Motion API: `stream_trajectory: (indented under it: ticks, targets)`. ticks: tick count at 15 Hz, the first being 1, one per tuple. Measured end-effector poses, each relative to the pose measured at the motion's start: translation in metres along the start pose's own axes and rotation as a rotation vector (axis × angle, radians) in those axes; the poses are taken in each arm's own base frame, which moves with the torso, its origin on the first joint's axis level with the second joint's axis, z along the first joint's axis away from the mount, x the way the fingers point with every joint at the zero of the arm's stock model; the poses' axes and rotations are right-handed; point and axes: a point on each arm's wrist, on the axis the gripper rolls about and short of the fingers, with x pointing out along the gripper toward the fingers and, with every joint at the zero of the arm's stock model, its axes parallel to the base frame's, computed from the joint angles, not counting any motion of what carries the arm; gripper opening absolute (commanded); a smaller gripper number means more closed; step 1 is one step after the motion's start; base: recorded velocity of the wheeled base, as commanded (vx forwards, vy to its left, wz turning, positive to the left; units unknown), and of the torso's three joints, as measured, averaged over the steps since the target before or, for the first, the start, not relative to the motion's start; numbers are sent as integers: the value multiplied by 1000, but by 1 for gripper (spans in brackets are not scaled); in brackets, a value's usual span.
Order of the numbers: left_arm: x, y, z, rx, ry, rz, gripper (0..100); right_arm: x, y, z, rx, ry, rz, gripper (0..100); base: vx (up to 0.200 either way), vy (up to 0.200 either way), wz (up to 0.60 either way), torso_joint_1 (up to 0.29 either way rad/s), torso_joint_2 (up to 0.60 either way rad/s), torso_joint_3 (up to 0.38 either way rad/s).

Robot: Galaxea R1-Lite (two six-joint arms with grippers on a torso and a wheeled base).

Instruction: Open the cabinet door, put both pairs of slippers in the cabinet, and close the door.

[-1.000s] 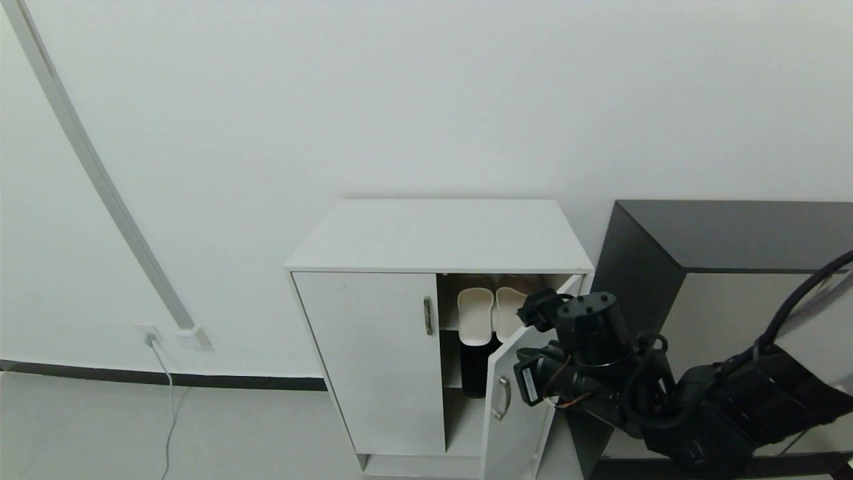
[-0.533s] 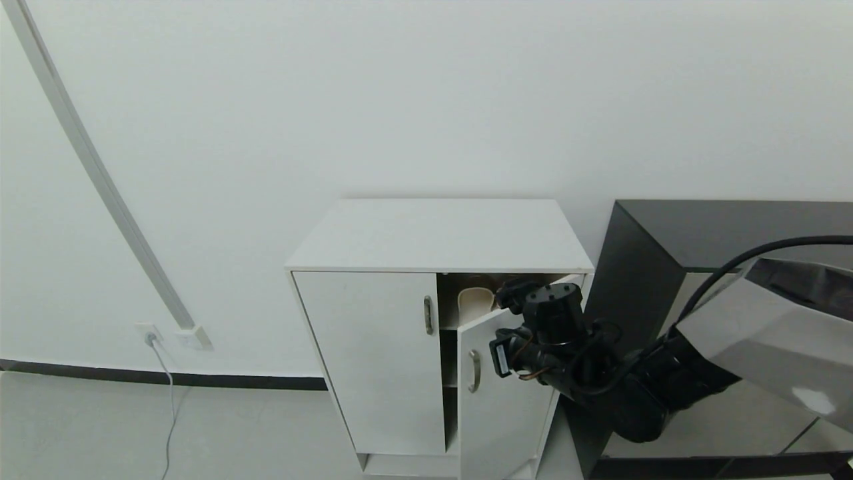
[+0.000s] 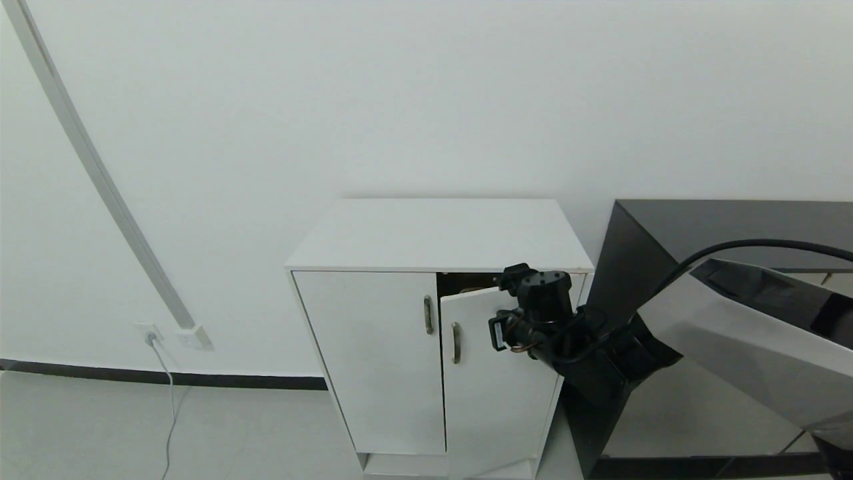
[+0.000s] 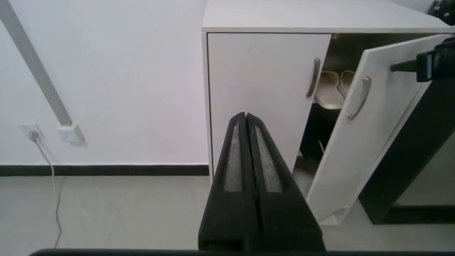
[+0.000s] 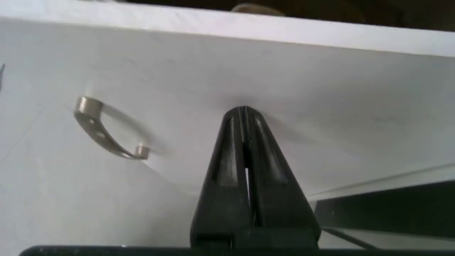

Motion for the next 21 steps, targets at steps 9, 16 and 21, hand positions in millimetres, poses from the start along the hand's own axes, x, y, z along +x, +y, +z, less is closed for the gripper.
stream_trajectory:
  ticks: [9,16,21]
  targets:
    - [0,0,0,0,0,0,0,27,-16,5,5,-36,-42,0,0,0,0,0,0,0]
    - [0,0,0,0,0,0,0,35,-23,7,11,-39,-59,0,0,0,0,0,0,0]
    - [0,0,0,0,0,0,0,36,-24,7,13,-41,-61,0,0,0,0,0,0,0]
